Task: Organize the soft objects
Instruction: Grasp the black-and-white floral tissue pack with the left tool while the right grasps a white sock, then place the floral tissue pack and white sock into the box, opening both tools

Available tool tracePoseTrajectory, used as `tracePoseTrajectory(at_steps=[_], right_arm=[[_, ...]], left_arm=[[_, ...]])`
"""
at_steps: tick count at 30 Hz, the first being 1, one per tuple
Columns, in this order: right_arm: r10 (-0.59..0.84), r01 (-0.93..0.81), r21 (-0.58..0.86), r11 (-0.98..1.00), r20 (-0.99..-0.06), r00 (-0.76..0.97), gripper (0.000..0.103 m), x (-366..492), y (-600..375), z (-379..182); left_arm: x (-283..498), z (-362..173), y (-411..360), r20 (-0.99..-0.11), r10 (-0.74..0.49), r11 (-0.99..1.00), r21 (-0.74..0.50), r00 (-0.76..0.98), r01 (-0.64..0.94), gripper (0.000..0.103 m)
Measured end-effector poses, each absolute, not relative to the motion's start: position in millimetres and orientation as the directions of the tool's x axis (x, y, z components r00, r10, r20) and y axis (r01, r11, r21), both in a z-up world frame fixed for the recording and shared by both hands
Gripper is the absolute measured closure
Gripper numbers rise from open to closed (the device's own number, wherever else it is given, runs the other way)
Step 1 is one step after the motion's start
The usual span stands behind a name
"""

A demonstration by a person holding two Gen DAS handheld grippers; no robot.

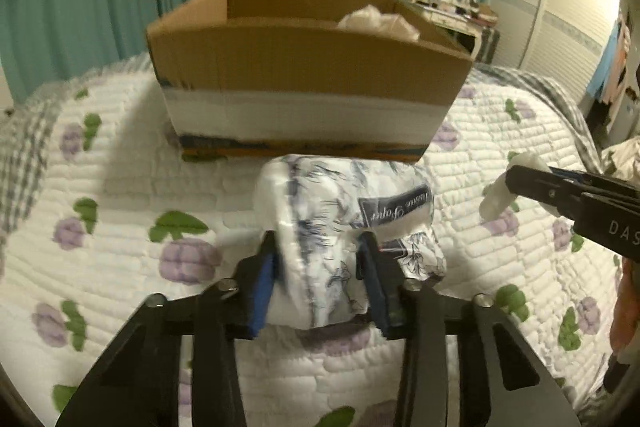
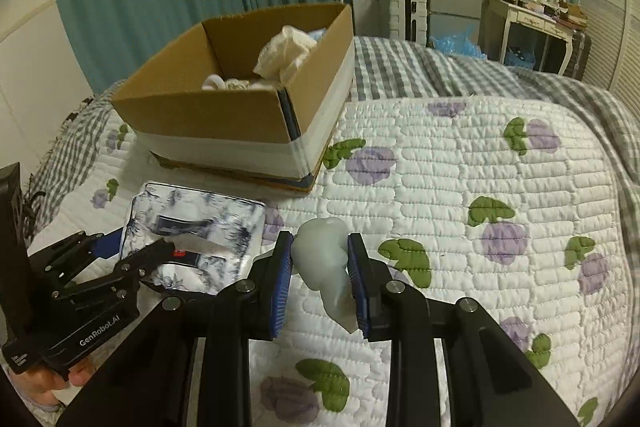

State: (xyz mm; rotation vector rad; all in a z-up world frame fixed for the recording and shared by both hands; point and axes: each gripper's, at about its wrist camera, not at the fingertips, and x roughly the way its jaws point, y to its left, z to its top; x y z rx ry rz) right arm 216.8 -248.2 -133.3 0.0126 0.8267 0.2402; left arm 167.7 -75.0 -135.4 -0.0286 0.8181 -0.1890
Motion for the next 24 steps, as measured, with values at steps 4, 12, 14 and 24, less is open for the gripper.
tracePoseTrajectory(at_steps=[4, 12, 14, 24], right_arm=[[0.221, -0.212, 0.102, 0.972, -0.700, 0.679, 0.076, 201.6, -248.2, -116.8], [0.210, -0.221, 0.068, 0.973, -0.665, 0.717, 0.076, 176.8, -243.2, -85.2], [0.209, -0.225, 0.059, 0.973, -0.647, 0.733, 0.076, 173.0, -242.4, -73.2], [0.224, -0.258, 0.016, 0.966, -0.551, 0.804, 0.076, 188.3, -221.5, 6.0]], left_arm=[[157.2, -114.3, -79.8, -0.704, -0.153, 0.984, -0.040, 0.694, 0.176, 0.076], [142.5, -76.0, -85.6, -0.656, -0.127, 0.982, 0.021, 0.744, 0.187, 0.076], [136.6, -59.2, -84.3, -0.629, -0.122, 0.981, 0.041, 0.767, 0.190, 0.076], [151.2, 24.7, -55.6, -0.494, -0.120, 0.989, 0.021, 0.861, 0.149, 0.075]])
